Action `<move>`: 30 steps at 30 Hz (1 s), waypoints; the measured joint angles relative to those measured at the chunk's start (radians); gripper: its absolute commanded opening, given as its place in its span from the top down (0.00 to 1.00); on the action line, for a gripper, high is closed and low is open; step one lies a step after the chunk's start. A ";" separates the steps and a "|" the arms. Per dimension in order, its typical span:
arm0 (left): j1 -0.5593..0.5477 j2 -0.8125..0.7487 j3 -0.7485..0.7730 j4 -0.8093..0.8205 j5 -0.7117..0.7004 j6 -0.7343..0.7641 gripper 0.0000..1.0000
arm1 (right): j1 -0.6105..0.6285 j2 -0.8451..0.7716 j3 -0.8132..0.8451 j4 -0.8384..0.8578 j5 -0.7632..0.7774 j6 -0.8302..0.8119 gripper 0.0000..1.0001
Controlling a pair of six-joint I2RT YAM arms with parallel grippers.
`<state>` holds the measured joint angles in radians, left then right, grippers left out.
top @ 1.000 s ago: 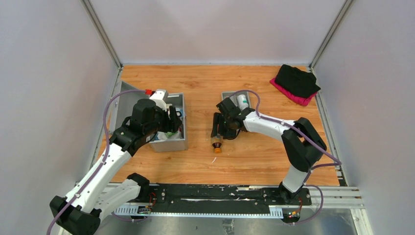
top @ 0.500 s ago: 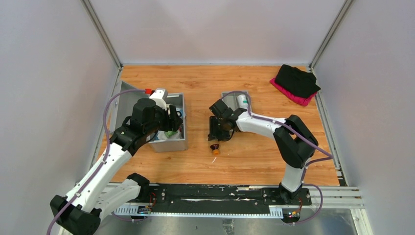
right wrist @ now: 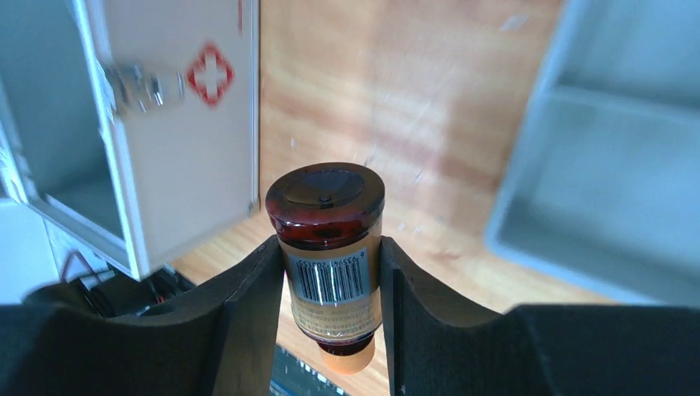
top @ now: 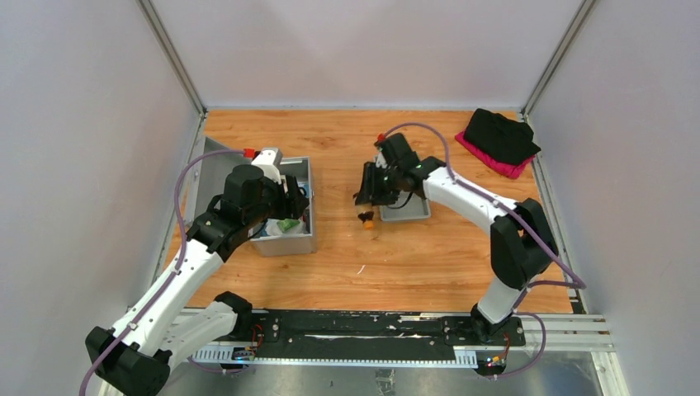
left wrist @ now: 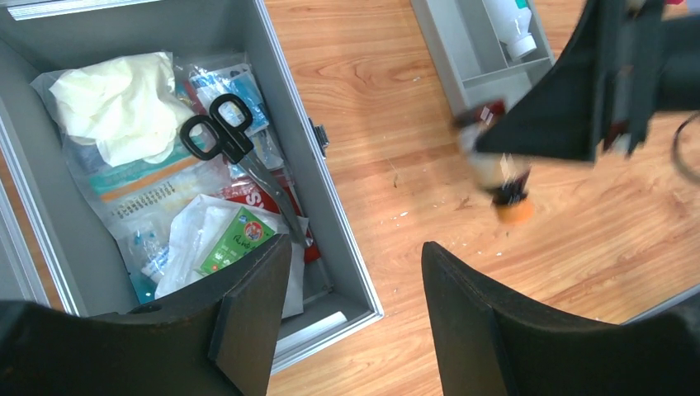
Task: Organize the medicine kit
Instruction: Pick up the pill bottle at the center of the board.
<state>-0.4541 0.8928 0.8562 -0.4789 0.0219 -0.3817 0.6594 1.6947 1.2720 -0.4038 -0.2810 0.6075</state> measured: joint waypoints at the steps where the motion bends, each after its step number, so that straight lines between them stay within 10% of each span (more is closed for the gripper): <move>1: 0.000 -0.001 0.000 0.000 0.000 0.000 0.35 | -0.028 -0.007 0.016 0.000 -0.005 -0.008 0.84; 10: 0.000 -0.023 -0.019 0.011 -0.004 -0.005 0.34 | -0.260 0.086 0.285 -0.082 0.073 -0.155 0.84; 30: 0.000 -0.067 -0.039 0.014 0.000 -0.028 0.34 | -0.274 0.414 0.477 -0.152 0.172 -0.237 0.81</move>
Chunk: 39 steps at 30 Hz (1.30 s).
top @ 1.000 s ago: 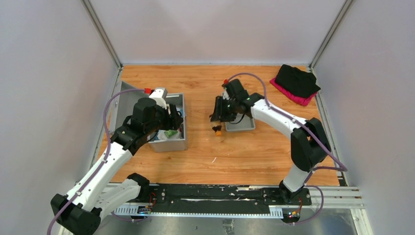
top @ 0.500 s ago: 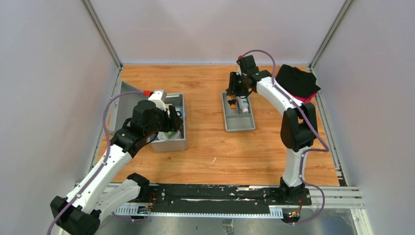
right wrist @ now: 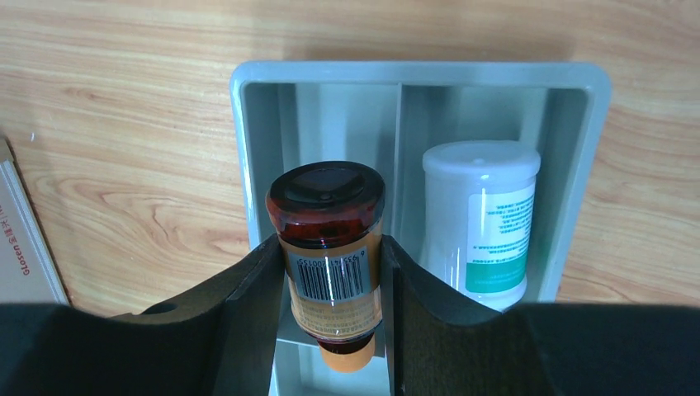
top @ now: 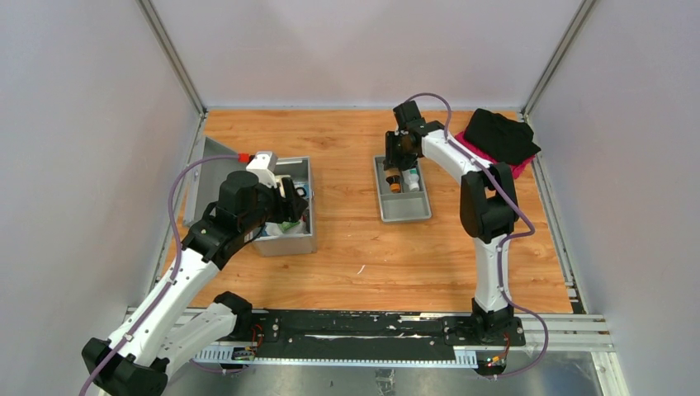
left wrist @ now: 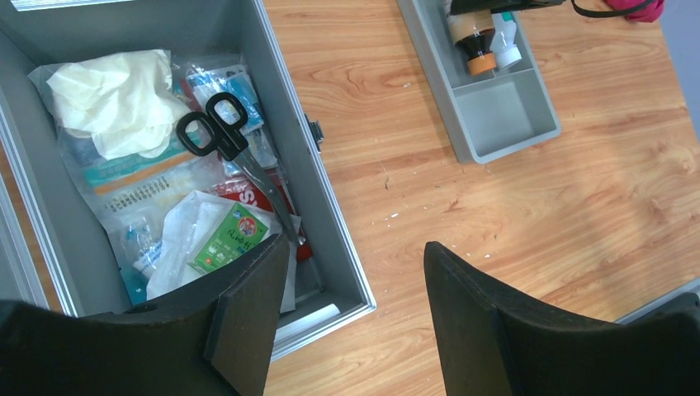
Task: Organize the medicine kit
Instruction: Pick up the pill bottle at the center of the board, then place the pill bottle in the medicine box compartment.
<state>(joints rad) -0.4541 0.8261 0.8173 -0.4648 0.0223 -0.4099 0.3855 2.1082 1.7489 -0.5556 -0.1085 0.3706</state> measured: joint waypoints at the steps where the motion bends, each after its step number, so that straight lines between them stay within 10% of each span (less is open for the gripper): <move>1: 0.000 0.000 0.000 0.000 0.000 -0.002 0.34 | 0.000 0.002 0.008 -0.002 0.008 -0.002 0.79; 20: 0.000 -0.001 0.000 -0.001 0.000 -0.010 0.34 | 0.000 0.060 0.046 -0.029 0.013 -0.029 0.43; 31: 0.000 0.015 0.000 -0.001 0.003 -0.010 0.35 | 0.000 -0.040 -0.001 -0.045 0.003 -0.030 0.45; 39: -0.029 0.093 0.058 -0.031 -0.020 -0.017 0.36 | -0.002 -0.416 -0.233 -0.031 0.076 0.000 0.46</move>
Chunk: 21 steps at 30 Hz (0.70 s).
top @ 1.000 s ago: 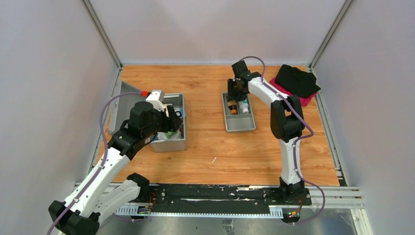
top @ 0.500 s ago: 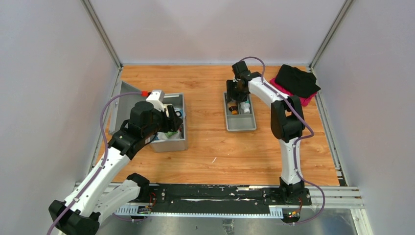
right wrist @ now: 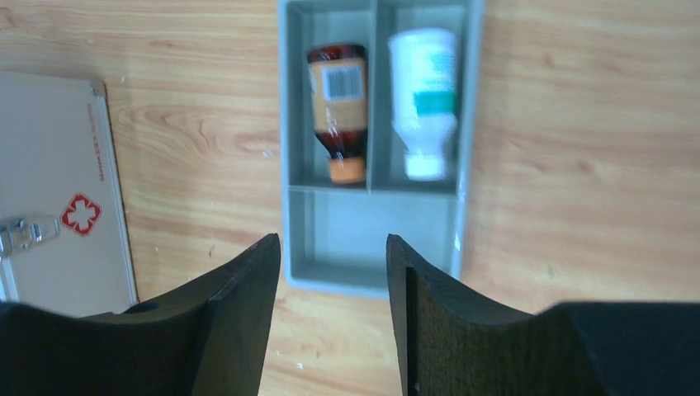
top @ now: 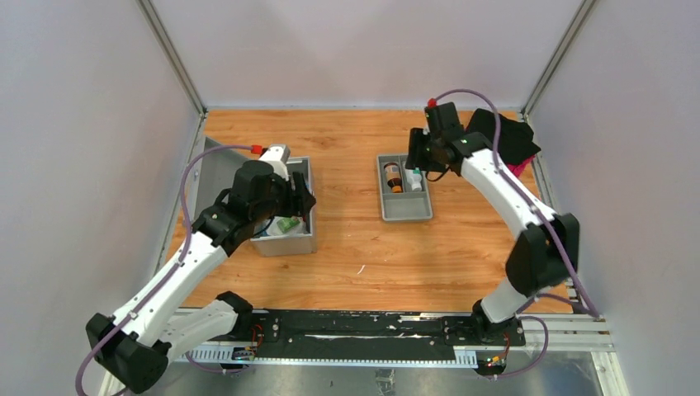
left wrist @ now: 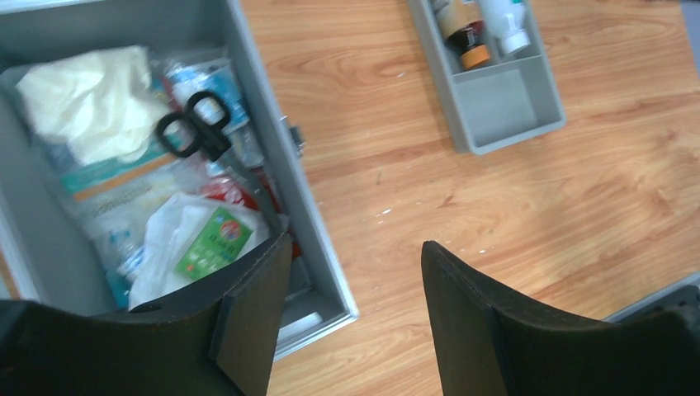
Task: Organize the medicine kit
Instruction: Place the pill bottle in the medicine box compartment, then pick up the medicine box compartment at the center of the board.
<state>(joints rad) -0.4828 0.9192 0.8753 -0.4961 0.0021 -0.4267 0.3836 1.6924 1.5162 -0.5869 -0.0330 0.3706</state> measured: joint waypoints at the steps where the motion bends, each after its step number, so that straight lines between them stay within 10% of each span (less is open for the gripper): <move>1: -0.028 0.025 0.031 -0.009 -0.017 -0.003 0.36 | -0.005 -0.075 -0.058 0.005 0.015 0.012 0.46; 21: -0.381 0.906 0.692 0.037 -0.268 -0.208 0.47 | -0.093 -0.841 -0.659 -0.031 0.085 0.117 0.62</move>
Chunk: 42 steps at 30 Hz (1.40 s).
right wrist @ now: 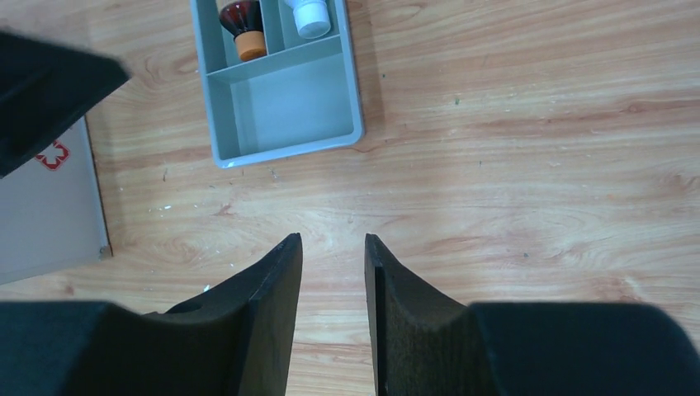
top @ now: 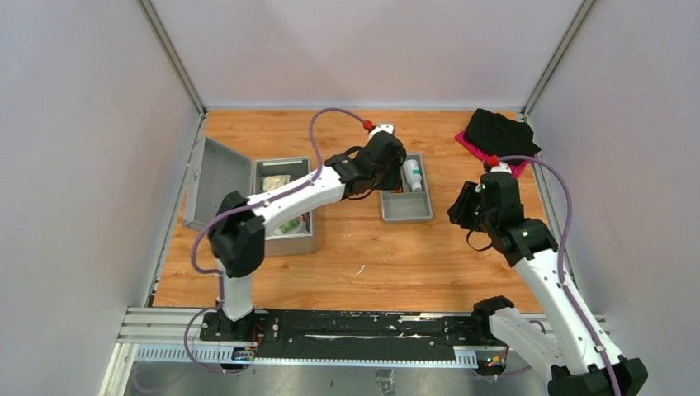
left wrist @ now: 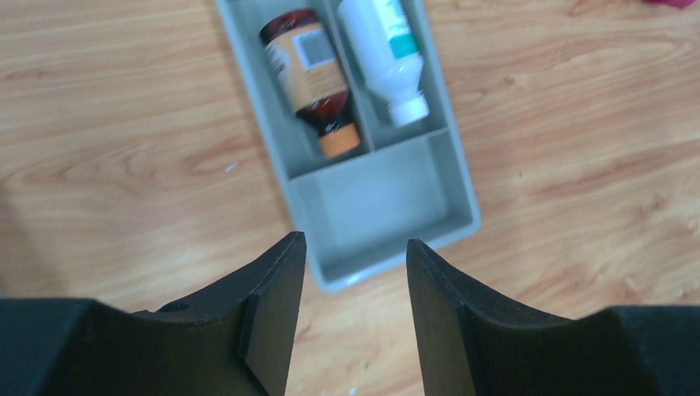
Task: Organize the medicine kit
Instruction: Pick up the medicine box compartment at the center of the board.
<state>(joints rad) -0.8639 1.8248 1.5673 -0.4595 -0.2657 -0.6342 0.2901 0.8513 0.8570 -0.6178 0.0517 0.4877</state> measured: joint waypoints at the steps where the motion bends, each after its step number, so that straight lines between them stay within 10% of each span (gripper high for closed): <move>1: -0.003 0.039 0.039 -0.005 -0.006 -0.004 0.47 | 0.000 -0.023 -0.002 -0.002 0.002 0.000 0.62; 21: -0.014 0.489 0.469 -0.062 -0.035 -0.008 0.57 | 0.000 -0.121 -0.038 -0.057 -0.006 -0.003 0.72; 42: -0.013 0.595 0.533 -0.092 -0.052 0.005 0.58 | 0.000 -0.113 -0.039 -0.087 -0.006 -0.017 0.79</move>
<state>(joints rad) -0.8772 2.4203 2.1006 -0.5510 -0.3180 -0.6289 0.2897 0.7380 0.8185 -0.7044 0.0452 0.4706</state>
